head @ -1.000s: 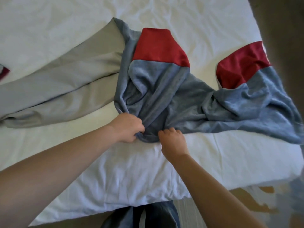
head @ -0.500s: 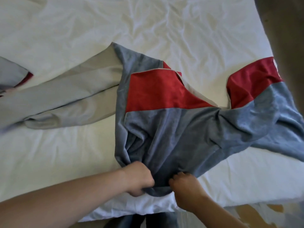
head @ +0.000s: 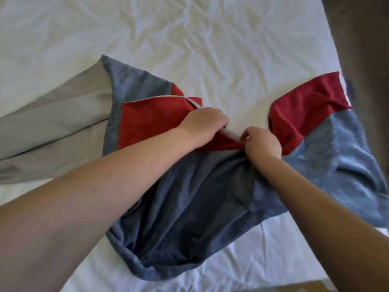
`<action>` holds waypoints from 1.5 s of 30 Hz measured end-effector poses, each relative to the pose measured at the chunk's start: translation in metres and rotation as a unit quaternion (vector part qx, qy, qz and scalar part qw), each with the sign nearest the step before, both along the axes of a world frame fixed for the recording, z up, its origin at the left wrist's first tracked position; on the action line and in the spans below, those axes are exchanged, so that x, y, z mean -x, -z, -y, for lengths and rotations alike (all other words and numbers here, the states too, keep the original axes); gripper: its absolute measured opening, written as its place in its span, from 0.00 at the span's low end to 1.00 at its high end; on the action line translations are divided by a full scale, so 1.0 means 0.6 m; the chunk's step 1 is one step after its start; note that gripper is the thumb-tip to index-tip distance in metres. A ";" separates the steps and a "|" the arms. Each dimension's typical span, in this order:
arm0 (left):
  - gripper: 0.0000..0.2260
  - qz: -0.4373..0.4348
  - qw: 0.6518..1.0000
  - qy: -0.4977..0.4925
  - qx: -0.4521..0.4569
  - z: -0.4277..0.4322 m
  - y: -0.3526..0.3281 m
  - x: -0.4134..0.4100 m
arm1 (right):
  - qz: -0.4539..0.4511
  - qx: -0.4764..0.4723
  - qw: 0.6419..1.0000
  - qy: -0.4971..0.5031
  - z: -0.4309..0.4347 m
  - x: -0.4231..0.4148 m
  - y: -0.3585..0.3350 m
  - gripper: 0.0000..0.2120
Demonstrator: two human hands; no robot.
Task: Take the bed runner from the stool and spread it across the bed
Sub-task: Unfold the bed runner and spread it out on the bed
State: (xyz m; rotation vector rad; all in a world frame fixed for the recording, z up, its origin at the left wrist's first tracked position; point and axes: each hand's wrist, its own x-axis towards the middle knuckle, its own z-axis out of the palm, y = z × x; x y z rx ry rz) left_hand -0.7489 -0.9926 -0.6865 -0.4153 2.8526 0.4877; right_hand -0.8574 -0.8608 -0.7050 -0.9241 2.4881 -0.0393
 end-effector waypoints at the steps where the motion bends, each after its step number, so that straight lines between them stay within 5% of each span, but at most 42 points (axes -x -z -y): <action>1: 0.12 0.016 1.000 0.003 0.021 0.007 0.007 0.018 | 0.018 -0.029 0.999 -0.006 -0.004 0.006 0.007 0.13; 6: 0.11 0.119 0.985 0.075 0.099 0.023 0.041 0.047 | 0.033 -0.024 0.998 -0.055 -0.040 0.011 0.029 0.06; 11: 0.07 0.090 0.980 0.103 0.144 0.044 0.055 0.042 | -0.018 -0.058 0.995 -0.081 -0.033 0.019 0.036 0.15; 14: 0.08 0.089 0.978 0.097 0.162 0.054 0.069 0.038 | -0.051 -0.057 0.990 -0.116 -0.019 0.021 0.043 0.07; 18: 0.10 0.085 0.978 0.082 0.173 0.086 0.061 0.040 | -0.077 -0.044 0.986 -0.144 0.017 0.037 0.047 0.11; 29: 0.10 0.009 0.971 -0.150 0.189 0.252 -0.003 0.040 | -0.160 0.082 0.979 -0.102 0.289 0.130 -0.028 0.15; 36: 0.14 -0.069 0.964 -0.190 0.173 0.305 0.007 -0.041 | -0.090 -0.032 0.993 -0.065 0.324 0.106 0.003 0.18; 41: 0.15 -0.094 0.954 -0.210 0.193 0.347 -0.013 -0.156 | -0.115 0.062 0.981 -0.145 0.364 0.029 -0.040 0.21; 45: 0.15 -0.079 0.948 -0.229 0.205 0.360 -0.032 -0.237 | -0.029 0.145 0.955 -0.255 0.420 -0.047 -0.073 0.22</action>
